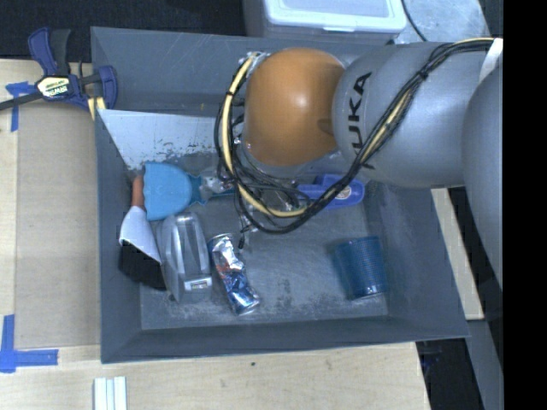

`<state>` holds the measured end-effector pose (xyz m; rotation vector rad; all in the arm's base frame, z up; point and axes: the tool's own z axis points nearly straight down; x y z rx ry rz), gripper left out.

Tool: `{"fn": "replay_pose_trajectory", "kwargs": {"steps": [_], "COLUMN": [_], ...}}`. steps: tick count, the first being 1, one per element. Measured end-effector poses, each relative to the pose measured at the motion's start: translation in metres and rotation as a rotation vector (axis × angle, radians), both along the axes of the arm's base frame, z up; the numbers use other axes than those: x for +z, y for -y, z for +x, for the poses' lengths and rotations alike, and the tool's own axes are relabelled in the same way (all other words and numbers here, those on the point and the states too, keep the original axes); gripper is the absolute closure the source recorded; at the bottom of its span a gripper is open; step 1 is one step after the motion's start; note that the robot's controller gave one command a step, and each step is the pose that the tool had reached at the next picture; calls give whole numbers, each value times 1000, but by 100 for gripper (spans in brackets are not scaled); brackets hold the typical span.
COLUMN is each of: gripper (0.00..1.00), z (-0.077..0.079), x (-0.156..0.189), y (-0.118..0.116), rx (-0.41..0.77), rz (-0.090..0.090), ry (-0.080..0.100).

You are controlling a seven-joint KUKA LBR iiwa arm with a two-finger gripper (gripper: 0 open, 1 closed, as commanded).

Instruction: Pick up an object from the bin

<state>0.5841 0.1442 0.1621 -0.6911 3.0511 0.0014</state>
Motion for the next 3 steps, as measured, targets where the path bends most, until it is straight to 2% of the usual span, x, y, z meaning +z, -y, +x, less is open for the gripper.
{"fn": "replay_pose_trajectory", "kwargs": {"steps": [1, 2, 3], "gripper": [0, 0, 100], "z": [-10, 6, 5], "x": [-28, -90, -89], "y": [7, 0, -3], "rx": [424, 453, 817], "rz": [-7, -6, -18], "ry": [-8, 8, 9]}}
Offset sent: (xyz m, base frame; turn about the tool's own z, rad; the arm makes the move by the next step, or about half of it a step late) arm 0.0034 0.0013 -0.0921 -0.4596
